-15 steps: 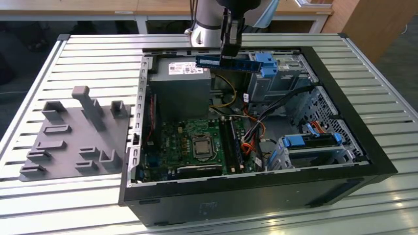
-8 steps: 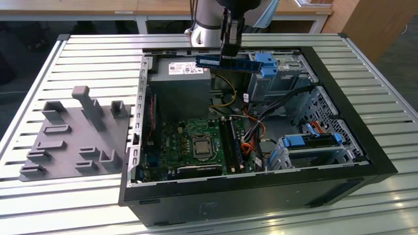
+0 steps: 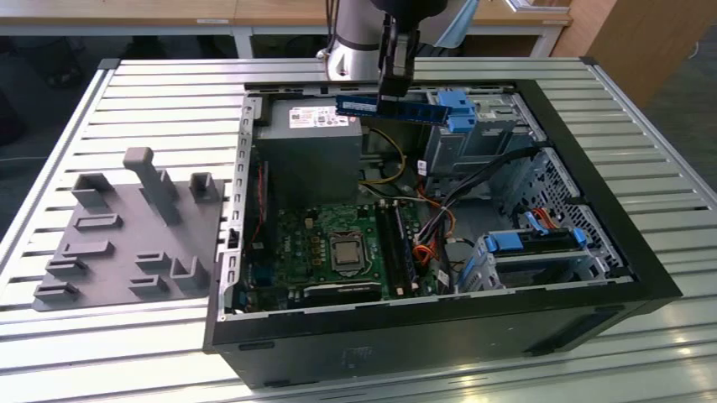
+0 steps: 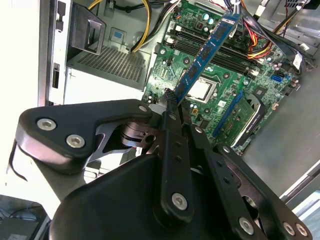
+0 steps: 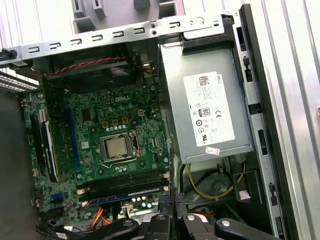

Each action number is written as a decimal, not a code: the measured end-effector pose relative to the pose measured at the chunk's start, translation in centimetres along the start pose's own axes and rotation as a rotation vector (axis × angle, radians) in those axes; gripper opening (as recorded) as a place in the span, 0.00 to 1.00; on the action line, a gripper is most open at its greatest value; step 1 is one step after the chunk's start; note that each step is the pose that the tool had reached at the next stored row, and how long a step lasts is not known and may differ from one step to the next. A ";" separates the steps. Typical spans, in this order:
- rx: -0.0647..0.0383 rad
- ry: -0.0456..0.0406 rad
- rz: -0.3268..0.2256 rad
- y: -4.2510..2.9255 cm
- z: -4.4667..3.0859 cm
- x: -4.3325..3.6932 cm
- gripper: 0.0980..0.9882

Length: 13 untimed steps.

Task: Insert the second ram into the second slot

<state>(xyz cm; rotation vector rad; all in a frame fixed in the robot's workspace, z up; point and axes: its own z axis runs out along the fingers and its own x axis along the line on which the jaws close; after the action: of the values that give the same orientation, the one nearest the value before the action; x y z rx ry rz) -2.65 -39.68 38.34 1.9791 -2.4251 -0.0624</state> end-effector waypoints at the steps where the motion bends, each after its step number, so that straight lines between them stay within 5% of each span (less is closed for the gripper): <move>1: 0.000 0.0000 0.001 0.00 0.00 0.00 0.05; 13: 0.000 -0.0003 0.008 0.00 0.00 0.00 0.05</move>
<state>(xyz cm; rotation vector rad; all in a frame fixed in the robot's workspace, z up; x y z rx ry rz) -2.65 -39.68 38.34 1.9698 -2.4328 -0.0625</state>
